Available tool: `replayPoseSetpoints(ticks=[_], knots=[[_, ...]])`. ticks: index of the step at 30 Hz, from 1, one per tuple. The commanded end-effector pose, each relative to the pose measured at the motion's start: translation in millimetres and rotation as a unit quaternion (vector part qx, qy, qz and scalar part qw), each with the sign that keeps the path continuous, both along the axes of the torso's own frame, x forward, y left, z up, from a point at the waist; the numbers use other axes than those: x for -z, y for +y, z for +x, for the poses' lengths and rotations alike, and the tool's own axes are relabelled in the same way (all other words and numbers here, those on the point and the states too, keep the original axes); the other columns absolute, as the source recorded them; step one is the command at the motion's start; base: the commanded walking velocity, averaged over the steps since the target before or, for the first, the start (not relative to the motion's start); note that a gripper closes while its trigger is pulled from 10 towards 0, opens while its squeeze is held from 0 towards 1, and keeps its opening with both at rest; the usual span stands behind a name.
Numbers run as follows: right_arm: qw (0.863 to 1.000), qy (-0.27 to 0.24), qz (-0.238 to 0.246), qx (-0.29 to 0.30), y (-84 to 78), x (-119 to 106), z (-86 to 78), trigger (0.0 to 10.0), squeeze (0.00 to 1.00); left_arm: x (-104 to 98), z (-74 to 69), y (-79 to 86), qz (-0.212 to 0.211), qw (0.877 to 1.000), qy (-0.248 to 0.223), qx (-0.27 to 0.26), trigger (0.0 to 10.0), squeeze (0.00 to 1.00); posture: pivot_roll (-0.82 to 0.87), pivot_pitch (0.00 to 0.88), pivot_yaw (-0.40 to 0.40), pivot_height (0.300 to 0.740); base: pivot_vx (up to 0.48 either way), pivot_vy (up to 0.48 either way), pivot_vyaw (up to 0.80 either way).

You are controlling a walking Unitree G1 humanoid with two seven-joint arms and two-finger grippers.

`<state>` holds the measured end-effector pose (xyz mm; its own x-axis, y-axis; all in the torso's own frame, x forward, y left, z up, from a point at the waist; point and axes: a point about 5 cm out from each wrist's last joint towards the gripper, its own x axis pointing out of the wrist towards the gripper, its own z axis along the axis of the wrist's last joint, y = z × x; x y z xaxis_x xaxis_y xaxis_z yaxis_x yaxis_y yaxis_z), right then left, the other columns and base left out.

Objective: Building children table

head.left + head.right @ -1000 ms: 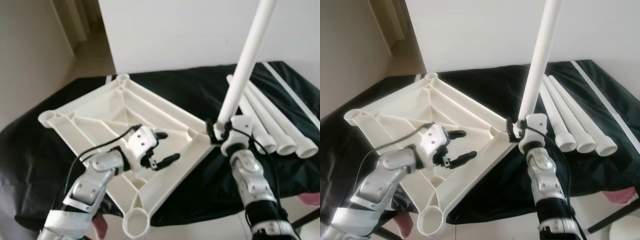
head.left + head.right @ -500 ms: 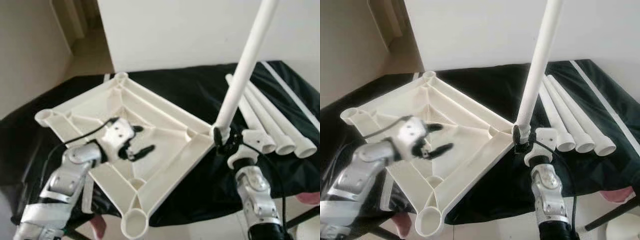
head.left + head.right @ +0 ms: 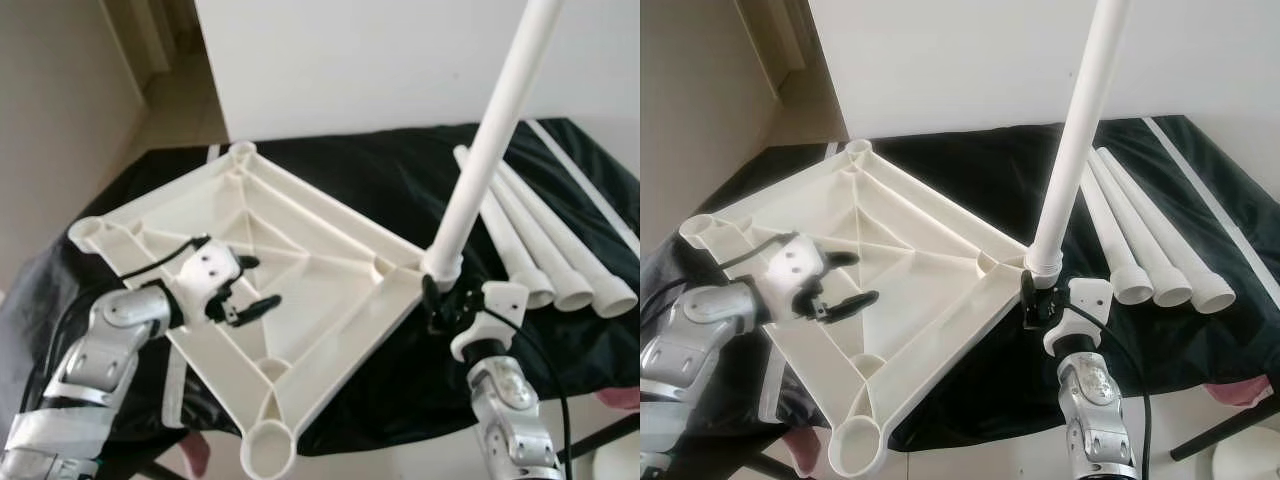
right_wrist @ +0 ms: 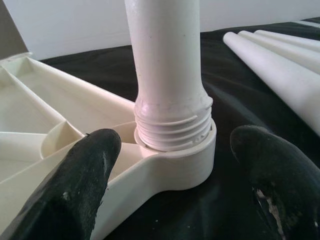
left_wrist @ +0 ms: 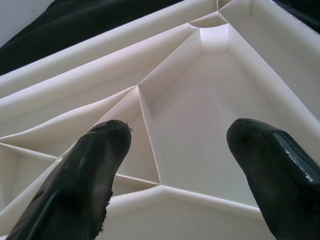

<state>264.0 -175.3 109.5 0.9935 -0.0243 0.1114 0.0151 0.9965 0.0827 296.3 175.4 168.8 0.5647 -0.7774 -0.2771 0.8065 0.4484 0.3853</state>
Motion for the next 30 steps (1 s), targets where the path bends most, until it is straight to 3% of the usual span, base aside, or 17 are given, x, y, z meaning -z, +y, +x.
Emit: replayPoseSetpoints(ticks=[1, 12, 14, 20, 30], knots=[[1.000, 0.013, -0.003, 0.010, 0.2, 5, -3.4, 10.0, 0.00, 1, -0.1, 7.5, -0.001, 1.000, 0.003, -0.008, 10.0, 0.00, -0.02, 0.036, 0.038, 0.740, 0.000, 0.000, 0.00], [0.996, 0.031, -0.011, 0.085, -13.3, 11, -15.3, 10.0, 0.00, 1, 6.9, 25.0, 0.007, 0.999, 0.006, -0.031, 10.0, 0.00, -0.02, 0.037, 0.030, 0.740, 0.000, 0.000, 0.00], [0.994, 0.036, -0.011, 0.102, -16.6, 12, -17.4, 10.0, 0.00, 6, 9.6, 34.5, 0.030, 0.999, 0.015, -0.040, 10.0, 0.00, -0.02, 0.038, 0.032, 0.740, 0.000, 0.000, 0.00], [0.987, 0.025, -0.003, 0.159, -29.8, 4, -11.9, 10.0, 0.00, 18, 11.2, 48.0, 0.107, 0.993, 0.029, -0.040, 10.0, 0.00, -0.02, 0.034, 0.038, 0.740, 0.000, 0.000, 0.00], [0.989, 0.010, 0.010, 0.150, -27.7, -8, 11.6, 10.0, 0.00, 22, 5.2, 53.7, 0.137, 0.989, 0.048, -0.016, 10.0, 0.00, -0.01, 0.029, 0.041, 0.740, 0.000, 0.000, 0.00]])
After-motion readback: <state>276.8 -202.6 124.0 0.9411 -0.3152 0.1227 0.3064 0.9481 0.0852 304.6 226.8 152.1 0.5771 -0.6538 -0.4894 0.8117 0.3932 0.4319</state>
